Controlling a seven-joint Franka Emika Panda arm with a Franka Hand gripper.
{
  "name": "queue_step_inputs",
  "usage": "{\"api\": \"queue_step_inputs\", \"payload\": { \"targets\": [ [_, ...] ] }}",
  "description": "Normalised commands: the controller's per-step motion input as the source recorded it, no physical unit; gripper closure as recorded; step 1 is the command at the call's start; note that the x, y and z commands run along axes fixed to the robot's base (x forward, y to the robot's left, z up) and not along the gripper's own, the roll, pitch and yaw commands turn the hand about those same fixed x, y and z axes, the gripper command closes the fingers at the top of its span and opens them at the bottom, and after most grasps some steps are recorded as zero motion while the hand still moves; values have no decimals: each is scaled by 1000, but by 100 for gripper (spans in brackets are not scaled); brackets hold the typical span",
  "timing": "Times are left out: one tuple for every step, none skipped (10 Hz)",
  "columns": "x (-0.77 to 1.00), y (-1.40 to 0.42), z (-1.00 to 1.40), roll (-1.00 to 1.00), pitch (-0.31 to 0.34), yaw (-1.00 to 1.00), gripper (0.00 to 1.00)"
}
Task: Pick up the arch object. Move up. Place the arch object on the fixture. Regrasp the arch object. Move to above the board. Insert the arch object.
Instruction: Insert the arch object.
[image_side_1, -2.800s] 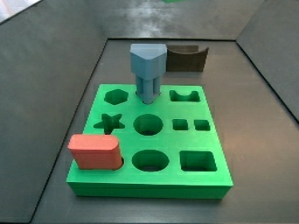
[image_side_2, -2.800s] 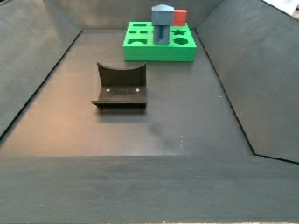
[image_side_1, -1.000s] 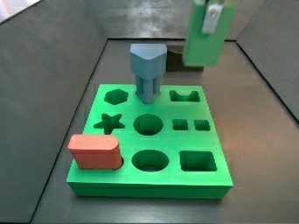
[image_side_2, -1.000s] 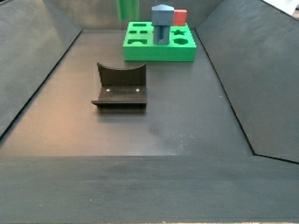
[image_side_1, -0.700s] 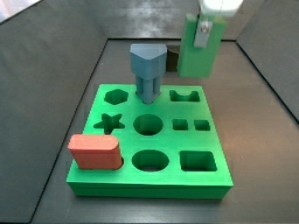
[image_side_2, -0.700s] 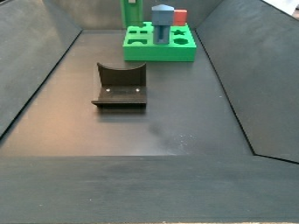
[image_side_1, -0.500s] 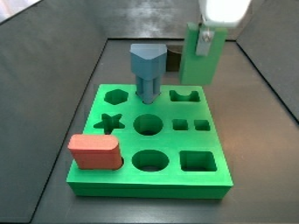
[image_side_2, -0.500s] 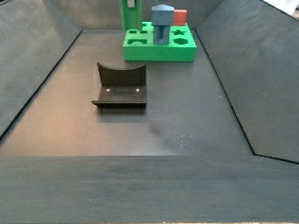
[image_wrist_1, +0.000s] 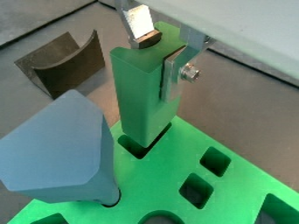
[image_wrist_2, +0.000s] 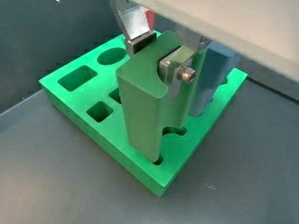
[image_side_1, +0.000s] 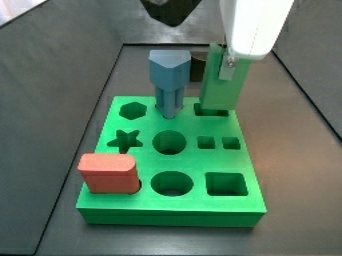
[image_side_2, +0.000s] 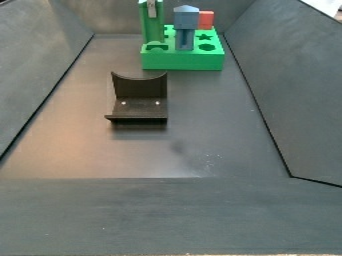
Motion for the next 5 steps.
{"api": "queue_step_inputs", "payload": {
  "targets": [
    [-180,0,-169,-70,0,-220,100],
    [-117,0,-123,-66,0,-177,100],
    [-74,0,-129,-73,-11,-140,100],
    [0,0,-154,-64,-3,-66,100],
    [3,60,-149,-57,0,0,100]
  ]
}}
